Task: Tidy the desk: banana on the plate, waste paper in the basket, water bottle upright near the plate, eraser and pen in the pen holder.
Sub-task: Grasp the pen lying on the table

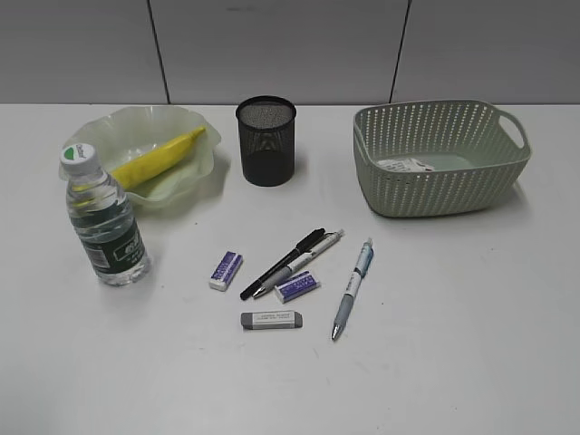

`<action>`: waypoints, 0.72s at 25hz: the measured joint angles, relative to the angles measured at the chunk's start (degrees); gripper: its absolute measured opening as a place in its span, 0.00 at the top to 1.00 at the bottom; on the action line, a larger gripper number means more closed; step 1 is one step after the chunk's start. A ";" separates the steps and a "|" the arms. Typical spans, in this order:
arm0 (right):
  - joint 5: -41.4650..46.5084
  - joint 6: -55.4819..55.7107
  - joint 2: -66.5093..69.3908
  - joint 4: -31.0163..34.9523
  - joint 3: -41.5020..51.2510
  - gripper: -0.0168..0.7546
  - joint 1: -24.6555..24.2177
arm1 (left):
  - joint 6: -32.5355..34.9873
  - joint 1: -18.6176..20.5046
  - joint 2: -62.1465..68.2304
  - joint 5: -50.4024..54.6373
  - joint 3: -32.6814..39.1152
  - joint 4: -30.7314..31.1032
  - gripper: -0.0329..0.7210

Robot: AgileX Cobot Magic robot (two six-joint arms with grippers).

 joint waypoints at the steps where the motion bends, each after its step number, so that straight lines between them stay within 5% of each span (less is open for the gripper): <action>1: 0.00 0.00 0.25 0.00 0.00 0.33 0.00 | 0.00 0.00 -1.38 0.16 0.00 0.02 0.30; 7: -2.02 -1.78 11.06 0.53 -0.96 0.33 0.00 | -0.24 0.00 -8.54 -1.00 2.79 0.70 0.32; 18: -13.60 -9.64 52.46 13.28 -14.52 0.33 3.66 | -0.42 0.00 -11.71 -4.66 4.54 1.34 0.33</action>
